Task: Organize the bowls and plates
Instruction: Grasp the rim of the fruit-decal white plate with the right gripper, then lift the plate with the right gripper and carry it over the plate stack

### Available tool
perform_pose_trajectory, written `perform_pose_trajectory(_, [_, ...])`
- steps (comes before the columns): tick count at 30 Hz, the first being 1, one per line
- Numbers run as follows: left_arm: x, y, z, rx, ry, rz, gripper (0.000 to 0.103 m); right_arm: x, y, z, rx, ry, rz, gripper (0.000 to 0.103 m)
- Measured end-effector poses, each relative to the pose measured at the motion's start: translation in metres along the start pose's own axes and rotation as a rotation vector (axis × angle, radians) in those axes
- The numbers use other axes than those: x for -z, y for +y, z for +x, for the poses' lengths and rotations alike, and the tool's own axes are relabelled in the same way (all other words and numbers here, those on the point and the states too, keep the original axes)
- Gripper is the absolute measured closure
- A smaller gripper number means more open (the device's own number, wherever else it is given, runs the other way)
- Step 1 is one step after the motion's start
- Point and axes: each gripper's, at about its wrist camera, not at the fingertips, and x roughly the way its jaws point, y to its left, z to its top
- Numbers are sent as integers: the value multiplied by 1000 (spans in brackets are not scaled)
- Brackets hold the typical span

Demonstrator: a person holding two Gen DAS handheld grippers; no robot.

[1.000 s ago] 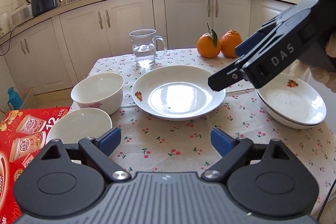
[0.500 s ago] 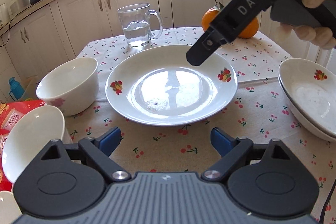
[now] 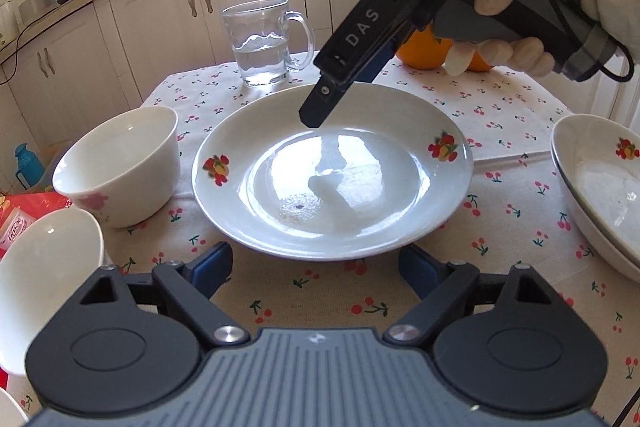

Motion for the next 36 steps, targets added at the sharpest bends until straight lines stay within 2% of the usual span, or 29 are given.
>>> perform_pose_trajectory(7, [-2, 2, 2, 11, -1, -3, 16, -8, -2, 16, -49, 20, -15, 30])
perform_pose_trajectory(16, [-2, 4, 3, 24, -3, 1, 16, -9, -10, 24, -113, 14, 5, 30])
perform_pose_trajectory(36, [4, 3, -11, 62, -4, 67, 17, 10, 0, 9, -108, 11, 37, 29])
